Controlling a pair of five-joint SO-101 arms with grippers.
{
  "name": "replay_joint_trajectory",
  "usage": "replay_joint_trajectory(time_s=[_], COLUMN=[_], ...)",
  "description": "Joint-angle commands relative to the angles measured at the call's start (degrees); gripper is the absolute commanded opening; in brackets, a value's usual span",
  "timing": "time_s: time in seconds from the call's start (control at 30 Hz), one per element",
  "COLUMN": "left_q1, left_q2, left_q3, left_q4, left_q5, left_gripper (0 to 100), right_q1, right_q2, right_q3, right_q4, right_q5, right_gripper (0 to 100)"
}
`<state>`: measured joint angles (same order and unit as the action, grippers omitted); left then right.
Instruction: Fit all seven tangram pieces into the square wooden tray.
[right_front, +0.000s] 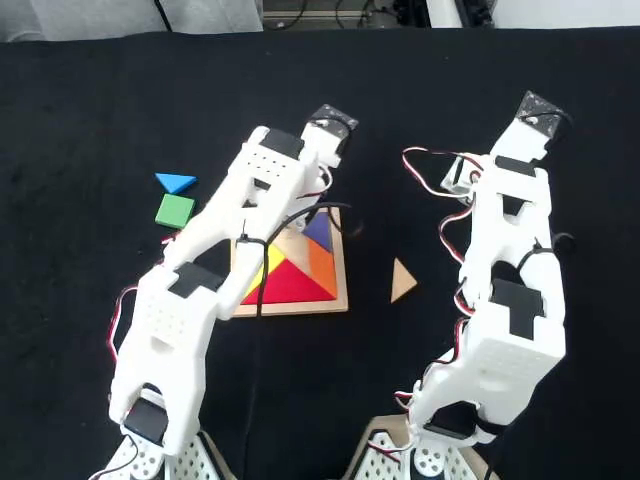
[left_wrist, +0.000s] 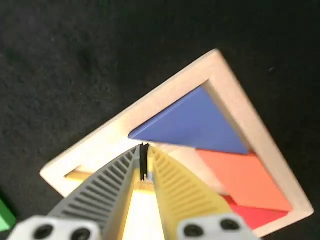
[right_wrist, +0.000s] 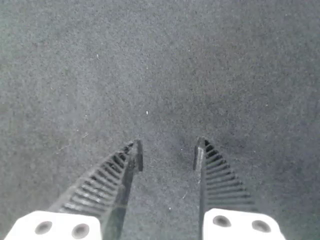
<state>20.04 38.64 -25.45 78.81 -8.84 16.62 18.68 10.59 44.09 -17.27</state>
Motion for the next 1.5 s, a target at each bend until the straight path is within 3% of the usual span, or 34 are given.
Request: replay_joint_trajectory(time_s=[0.0, 0.57, 0.87, 1.0, 1.13, 1.23, 1.47], left_q1=[-2.5, 1.5, 2.2, 2.1, 0.9, -1.5, -9.5], left_q2=[-0.5, 3.0, 3.0, 2.0, -5.3, -13.9, -35.6], left_q3=[-0.6, -0.4, -1.8, -3.7, -5.5, -1.5, 23.8], left_q4=[1.1, -3.8, -3.3, 2.4, 10.2, 11.2, 0.2], left_q5=[0.4, 0.4, 0.4, 0.4, 3.2, 3.9, 4.0], left_gripper=[4, 4, 4, 4, 4, 4, 4], right_q1=[-0.4, -0.4, -0.4, -0.4, -0.4, -0.4, -0.9], right_q2=[-0.2, -0.2, -0.2, -0.2, -0.2, -0.2, -0.2], right_q3=[-2.4, -2.4, -2.4, -2.4, -2.4, -2.4, -2.4], right_q4=[-0.9, -0.8, -0.8, -0.9, -1.0, -1.0, -1.0], right_q5=[-0.3, -0.3, -0.3, -0.3, -0.3, -0.3, -0.3], right_gripper=[18.0, 18.0, 18.0, 18.0, 18.0, 18.0, 18.0])
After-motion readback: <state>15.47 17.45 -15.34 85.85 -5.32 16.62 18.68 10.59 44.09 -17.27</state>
